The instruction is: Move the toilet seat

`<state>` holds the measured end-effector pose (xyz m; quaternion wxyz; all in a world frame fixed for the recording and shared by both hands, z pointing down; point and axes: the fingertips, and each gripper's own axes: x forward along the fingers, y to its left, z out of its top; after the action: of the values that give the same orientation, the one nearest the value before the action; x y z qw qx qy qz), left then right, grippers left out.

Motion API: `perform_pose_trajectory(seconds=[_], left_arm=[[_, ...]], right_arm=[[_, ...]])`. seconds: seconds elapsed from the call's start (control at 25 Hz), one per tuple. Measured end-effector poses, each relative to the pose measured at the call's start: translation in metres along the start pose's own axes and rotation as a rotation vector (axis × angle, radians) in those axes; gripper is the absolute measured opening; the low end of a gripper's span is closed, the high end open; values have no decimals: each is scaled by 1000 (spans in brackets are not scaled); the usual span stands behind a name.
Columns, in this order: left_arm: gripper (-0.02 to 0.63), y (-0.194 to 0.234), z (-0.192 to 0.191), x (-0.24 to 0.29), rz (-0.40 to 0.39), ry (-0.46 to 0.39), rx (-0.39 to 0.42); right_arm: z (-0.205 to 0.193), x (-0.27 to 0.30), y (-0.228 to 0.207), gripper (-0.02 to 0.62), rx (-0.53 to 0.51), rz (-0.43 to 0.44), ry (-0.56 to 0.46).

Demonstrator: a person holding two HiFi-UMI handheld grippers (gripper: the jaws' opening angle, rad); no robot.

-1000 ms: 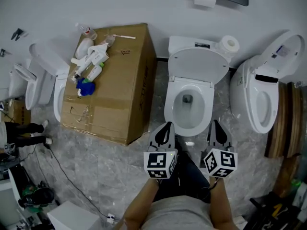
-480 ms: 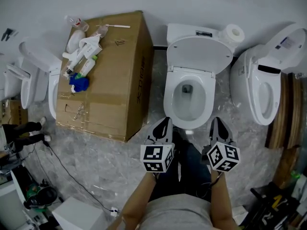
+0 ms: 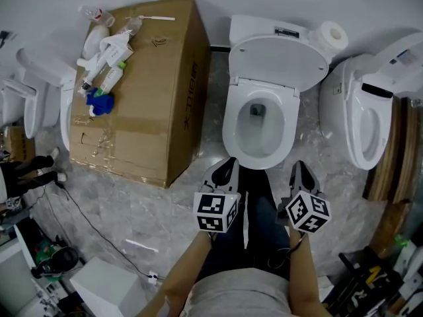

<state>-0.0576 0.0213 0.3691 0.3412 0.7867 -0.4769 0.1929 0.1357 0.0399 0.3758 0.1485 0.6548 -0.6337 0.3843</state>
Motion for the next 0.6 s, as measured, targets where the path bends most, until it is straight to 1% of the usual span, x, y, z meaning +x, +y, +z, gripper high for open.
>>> perform_pose_trajectory(seconds=[0.12,0.28,0.44,0.6], left_arm=[[17,0,-13,11,5,34,-30],[17,4,-33,30,15,82,-36],[18,11,-62,51,20,156,-68],[18,19,-83,68,41,196,-81]], right_arm=[[-9,10,-10,17,7,-8,34],[-25,29,-25,17,20,-3,93],[-51,47,-39,17,37,-2,164],[-76,63,-54,17,29,-13,224]])
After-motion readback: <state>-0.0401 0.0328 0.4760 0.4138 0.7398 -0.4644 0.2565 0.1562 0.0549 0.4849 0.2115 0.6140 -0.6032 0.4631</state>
